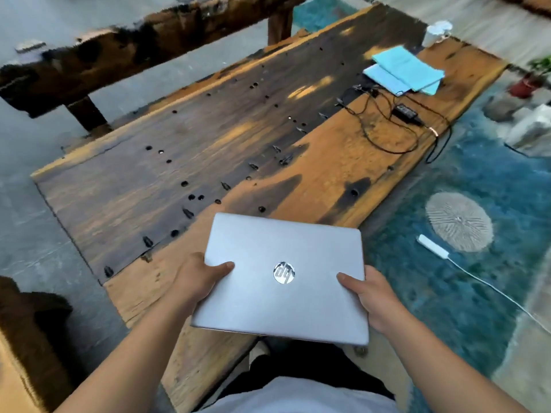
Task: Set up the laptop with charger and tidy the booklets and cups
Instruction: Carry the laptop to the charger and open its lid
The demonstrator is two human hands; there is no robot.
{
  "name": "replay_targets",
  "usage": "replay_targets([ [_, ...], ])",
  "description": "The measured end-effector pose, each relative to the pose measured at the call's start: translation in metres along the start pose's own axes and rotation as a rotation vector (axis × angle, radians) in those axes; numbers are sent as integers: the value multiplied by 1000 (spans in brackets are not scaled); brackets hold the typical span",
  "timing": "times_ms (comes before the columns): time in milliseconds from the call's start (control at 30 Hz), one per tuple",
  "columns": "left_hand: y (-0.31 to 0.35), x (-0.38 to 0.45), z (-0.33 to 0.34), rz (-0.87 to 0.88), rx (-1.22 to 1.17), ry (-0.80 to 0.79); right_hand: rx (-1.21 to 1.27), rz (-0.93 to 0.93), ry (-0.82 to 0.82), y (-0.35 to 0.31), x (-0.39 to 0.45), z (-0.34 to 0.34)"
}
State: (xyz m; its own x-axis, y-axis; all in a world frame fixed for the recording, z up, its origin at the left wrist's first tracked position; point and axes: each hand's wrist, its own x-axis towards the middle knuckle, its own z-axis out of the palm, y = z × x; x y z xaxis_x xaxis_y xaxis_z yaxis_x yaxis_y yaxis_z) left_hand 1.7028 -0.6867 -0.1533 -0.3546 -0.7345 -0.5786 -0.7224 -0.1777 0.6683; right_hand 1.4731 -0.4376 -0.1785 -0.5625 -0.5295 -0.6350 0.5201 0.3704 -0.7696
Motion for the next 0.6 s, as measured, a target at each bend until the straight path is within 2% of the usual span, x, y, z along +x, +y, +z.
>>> replay_targets([
  [133, 33, -6, 51, 118, 139, -201, 135, -6, 199, 29, -43, -55],
  [233, 53, -12, 84, 181, 213, -254, 209, -19, 280, 42, -68, -83],
  [400, 91, -27, 160, 250, 292, -455, 352, -42, 412, 62, -107, -142],
  [600, 126, -47, 241, 303, 456, -512, 433, -39, 559, 80, -132, -208],
])
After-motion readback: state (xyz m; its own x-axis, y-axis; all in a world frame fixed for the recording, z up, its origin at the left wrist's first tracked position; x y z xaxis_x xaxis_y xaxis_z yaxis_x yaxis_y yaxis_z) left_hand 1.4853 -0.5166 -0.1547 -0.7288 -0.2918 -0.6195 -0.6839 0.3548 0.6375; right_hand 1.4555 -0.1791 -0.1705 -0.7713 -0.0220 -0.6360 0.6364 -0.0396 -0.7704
